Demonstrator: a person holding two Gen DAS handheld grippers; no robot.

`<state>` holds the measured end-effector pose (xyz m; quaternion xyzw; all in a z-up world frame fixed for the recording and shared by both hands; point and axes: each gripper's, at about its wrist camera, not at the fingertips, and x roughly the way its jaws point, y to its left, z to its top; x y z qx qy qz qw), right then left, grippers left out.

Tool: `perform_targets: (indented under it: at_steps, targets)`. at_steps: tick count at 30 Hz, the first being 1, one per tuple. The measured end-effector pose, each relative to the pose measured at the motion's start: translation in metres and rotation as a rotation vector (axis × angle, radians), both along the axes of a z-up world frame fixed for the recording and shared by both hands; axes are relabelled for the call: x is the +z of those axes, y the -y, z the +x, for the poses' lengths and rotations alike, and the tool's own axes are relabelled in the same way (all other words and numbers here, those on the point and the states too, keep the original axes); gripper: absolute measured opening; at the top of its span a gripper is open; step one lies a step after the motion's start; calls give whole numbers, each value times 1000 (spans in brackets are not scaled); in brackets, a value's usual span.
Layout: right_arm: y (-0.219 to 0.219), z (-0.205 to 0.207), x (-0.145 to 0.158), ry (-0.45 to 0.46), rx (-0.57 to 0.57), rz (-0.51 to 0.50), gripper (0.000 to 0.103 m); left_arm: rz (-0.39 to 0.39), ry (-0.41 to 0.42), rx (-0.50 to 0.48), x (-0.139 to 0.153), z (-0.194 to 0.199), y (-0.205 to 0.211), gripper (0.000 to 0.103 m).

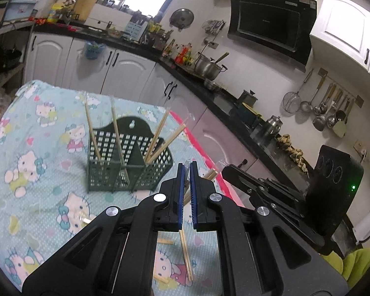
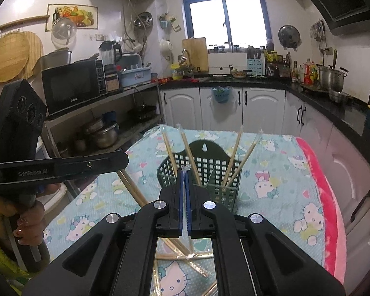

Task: Organize utensils
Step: 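Lower both held chopsticks down into the holder slots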

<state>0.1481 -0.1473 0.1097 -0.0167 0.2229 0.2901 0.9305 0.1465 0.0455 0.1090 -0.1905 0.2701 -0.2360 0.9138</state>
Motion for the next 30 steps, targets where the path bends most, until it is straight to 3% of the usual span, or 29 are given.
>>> perform_targets:
  at_steps: [15,30]
  targets:
    - [-13,14,51,114,24,44,2,8,126,50,56,16,-16,2]
    - [-29,50,84,185,12,50,2,-9,188,130,90,43,-29,2]
